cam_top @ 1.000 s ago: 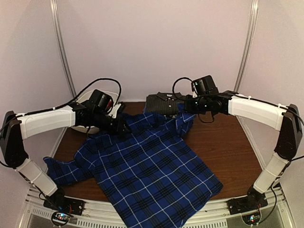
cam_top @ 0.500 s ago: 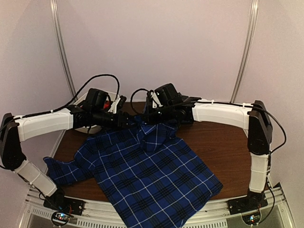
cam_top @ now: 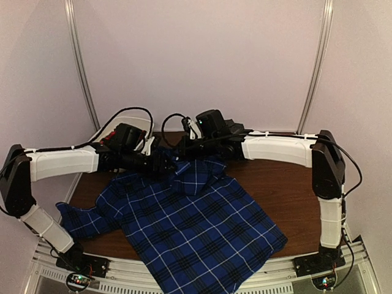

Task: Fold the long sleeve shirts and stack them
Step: Pass from the right arm to the left

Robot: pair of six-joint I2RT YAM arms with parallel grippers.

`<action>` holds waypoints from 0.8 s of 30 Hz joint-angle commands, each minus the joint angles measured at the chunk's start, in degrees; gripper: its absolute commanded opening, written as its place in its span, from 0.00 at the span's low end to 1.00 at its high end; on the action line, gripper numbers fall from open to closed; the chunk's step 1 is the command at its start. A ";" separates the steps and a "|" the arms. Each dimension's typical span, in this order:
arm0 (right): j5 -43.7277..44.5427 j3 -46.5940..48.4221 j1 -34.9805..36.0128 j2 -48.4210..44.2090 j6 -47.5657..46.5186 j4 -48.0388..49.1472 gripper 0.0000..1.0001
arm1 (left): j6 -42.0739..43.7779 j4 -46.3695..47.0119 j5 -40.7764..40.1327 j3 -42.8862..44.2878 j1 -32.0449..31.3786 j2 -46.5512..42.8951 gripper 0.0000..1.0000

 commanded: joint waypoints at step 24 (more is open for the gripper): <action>-11.02 -0.87 0.43 5.17 5.67 7.07 0.00 | -5.27 11.88 2.60 -7.17 0.20 1.67 0.50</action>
